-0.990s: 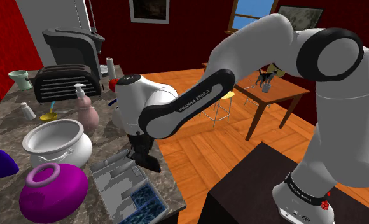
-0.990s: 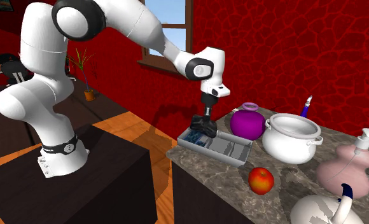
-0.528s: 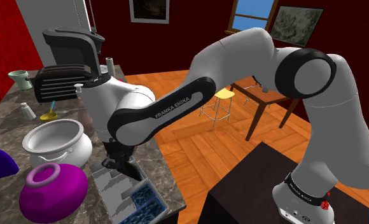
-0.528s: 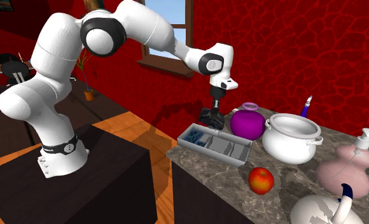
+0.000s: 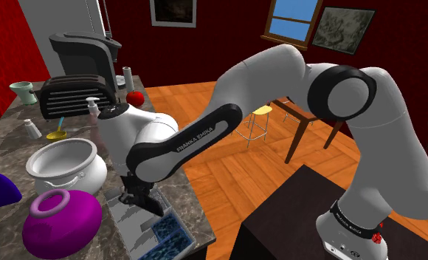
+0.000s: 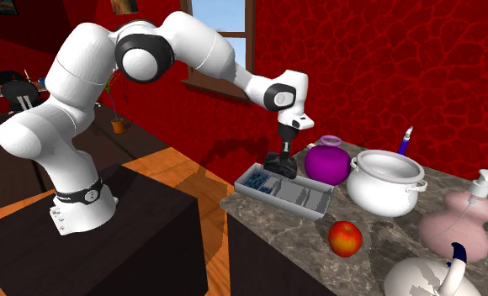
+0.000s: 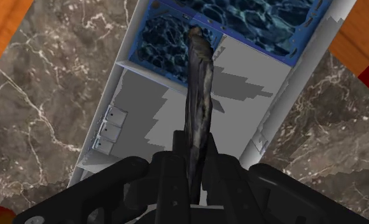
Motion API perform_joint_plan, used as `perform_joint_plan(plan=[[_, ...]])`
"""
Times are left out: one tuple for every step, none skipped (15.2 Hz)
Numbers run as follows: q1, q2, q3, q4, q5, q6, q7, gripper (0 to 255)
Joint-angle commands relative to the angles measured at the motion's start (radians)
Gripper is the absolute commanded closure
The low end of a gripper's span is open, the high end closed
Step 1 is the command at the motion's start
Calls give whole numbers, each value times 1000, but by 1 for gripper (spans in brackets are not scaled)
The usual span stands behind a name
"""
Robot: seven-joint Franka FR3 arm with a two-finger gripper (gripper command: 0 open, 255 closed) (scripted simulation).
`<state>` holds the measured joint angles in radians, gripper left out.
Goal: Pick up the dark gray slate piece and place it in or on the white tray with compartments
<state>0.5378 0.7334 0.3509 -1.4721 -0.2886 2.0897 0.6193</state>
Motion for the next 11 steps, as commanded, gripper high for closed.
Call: perform_joint_plan(plan=[[1, 14, -4, -8, -5, 21, 3, 255], [3, 22, -6, -8, -8, 30, 5, 255], [4, 29, -8, -9, -10, 38, 6, 255], [5, 38, -10, -10, -13, 47, 8, 255], [6, 46, -12, -10, -15, 55, 9, 255], [8, 54, -14, -10, -18, 63, 10, 255], [9, 63, -17, -9, -21, 72, 12, 255], [9, 63, -16, -10, -21, 72, 12, 255], [9, 63, -16, -10, -21, 72, 12, 255], [9, 63, -16, -10, -21, 72, 12, 255], [9, 63, -16, -10, -21, 72, 12, 255]])
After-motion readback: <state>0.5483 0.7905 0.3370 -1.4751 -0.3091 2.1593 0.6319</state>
